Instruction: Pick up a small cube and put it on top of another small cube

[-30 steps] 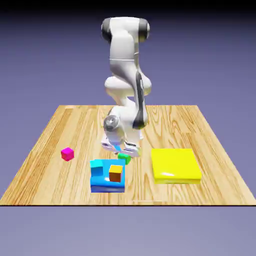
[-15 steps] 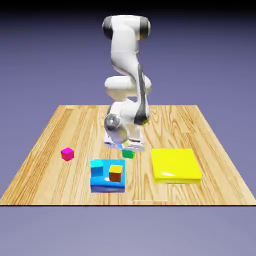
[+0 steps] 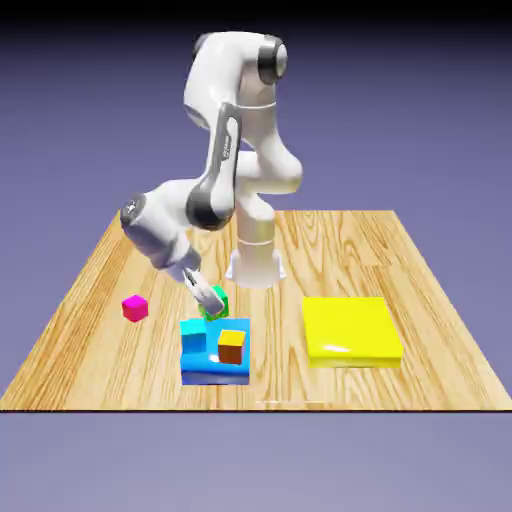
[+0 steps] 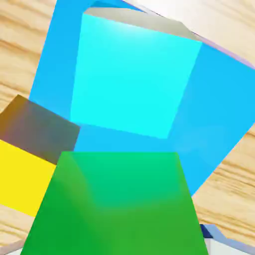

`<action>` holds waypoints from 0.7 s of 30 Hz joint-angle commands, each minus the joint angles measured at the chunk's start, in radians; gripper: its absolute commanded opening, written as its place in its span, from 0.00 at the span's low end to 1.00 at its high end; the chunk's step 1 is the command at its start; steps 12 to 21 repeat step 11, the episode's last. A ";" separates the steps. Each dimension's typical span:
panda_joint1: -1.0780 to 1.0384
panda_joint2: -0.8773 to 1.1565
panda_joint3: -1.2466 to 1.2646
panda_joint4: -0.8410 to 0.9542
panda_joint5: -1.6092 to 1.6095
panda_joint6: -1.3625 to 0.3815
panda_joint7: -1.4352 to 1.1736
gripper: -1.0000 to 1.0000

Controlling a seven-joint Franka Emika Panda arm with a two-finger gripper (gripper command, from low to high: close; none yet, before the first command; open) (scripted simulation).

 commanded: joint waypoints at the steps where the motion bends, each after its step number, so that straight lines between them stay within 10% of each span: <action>1: -0.013 -0.006 -0.006 0.019 0.005 -0.003 0.045 0.00; 7: -0.006 0.081 0.024 -0.044 0.088 0.155 0.016 0.00; 8: -0.006 0.081 0.024 -0.044 0.088 0.155 0.016 1.00; 21: -0.019 0.031 0.005 -0.003 0.045 0.068 0.048 1.00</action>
